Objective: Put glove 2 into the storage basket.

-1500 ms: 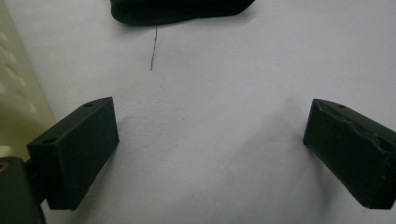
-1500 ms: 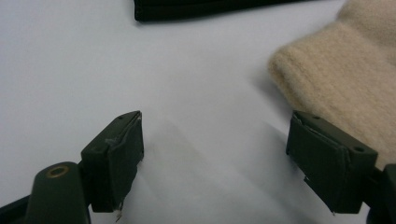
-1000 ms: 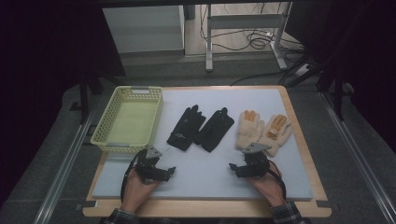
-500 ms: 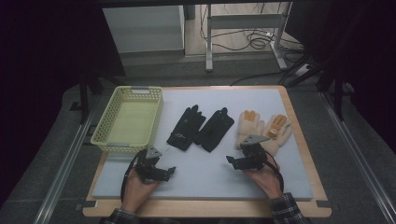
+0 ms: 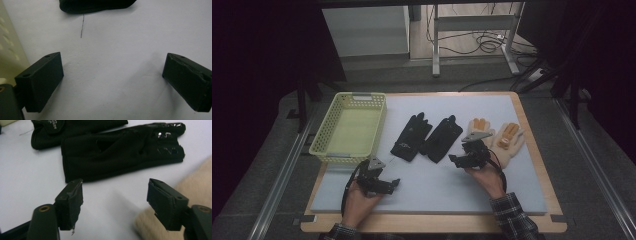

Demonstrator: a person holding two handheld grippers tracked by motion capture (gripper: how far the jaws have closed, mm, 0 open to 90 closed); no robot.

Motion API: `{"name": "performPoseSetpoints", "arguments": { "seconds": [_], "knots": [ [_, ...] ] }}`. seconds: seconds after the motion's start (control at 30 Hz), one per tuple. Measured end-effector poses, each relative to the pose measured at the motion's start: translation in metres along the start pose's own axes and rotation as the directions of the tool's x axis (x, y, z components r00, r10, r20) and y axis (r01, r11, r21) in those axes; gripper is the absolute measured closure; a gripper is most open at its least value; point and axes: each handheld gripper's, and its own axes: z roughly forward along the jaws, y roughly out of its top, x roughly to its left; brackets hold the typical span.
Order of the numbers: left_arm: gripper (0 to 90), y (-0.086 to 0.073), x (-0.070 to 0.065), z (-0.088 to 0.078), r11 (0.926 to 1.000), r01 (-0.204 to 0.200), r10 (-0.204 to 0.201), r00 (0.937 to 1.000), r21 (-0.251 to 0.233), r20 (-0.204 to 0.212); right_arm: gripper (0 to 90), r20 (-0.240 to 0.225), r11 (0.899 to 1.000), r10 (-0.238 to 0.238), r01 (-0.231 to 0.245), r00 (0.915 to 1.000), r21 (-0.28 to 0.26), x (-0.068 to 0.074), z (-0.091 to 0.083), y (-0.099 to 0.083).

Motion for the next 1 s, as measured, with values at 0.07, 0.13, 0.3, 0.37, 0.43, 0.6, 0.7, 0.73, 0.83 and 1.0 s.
{"name": "performPoseSetpoints", "arguments": {
  "seconds": [0.07, 0.13, 0.3, 0.37, 0.43, 0.6, 0.7, 0.73, 0.83, 1.0],
  "knots": [
    [3.6, 0.000, 0.000, 0.000, 1.0000, 0.000, 0.000, 1.0000, 0.000, 0.000, 31.9, 0.000, 1.000, 0.003, -0.003, 1.0000, -0.001, -0.001, 0.004, 0.005],
    [3.6, 0.000, 0.000, 0.000, 1.0000, 0.000, 0.000, 1.0000, 0.000, 0.000, 35.0, 0.002, 1.000, -0.004, 0.004, 1.0000, 0.004, -0.002, 0.010, 0.011],
    [3.6, 0.000, 0.000, 0.000, 1.0000, 0.000, 0.000, 1.0000, 0.000, 0.000, 48.2, 0.002, 1.000, 0.006, -0.006, 1.0000, 0.019, -0.007, 0.026, 0.024],
    [3.6, 0.000, 0.000, 0.000, 1.0000, 0.000, 0.000, 1.0000, -0.001, 0.000, 50.0, 0.011, 1.000, 0.014, -0.014, 0.9998, 0.022, -0.009, 0.036, 0.032],
    [3.7, 0.000, 0.000, 0.000, 1.0000, 0.000, 0.000, 1.0000, 0.000, 0.000, 49.0, 0.018, 1.000, 0.009, -0.009, 0.9998, 0.017, -0.009, 0.044, 0.036],
    [3.7, 0.000, 0.000, 0.000, 1.0000, 0.000, 0.000, 1.0000, -0.001, 0.000, 33.7, 0.038, 1.000, 0.022, -0.023, 0.9990, 0.008, -0.009, 0.060, 0.048],
    [3.7, 0.000, 0.000, 0.000, 1.0000, 0.000, 0.000, 1.0000, -0.001, 0.000, 28.4, 0.046, 0.999, 0.036, -0.036, 0.9983, 0.006, -0.010, 0.068, 0.052],
    [3.7, 0.000, 0.000, 0.000, 1.0000, 0.000, 0.000, 1.0000, -0.001, 0.000, 26.6, 0.049, 0.999, 0.044, -0.045, 0.9979, 0.014, -0.010, 0.073, 0.054],
    [3.7, 0.000, 0.000, 0.000, 1.0000, 0.000, 0.000, 1.0000, -0.001, 0.001, 23.8, 0.072, 0.998, 0.052, -0.055, 0.9960, 0.032, -0.012, 0.084, 0.056],
    [3.7, 0.000, 0.000, 0.000, 1.0000, 0.000, 0.000, 1.0000, -0.001, 0.001, 35.5, 0.084, 0.997, 0.037, -0.043, 0.9958, 0.071, -0.009, 0.097, 0.055]
  ]
}}
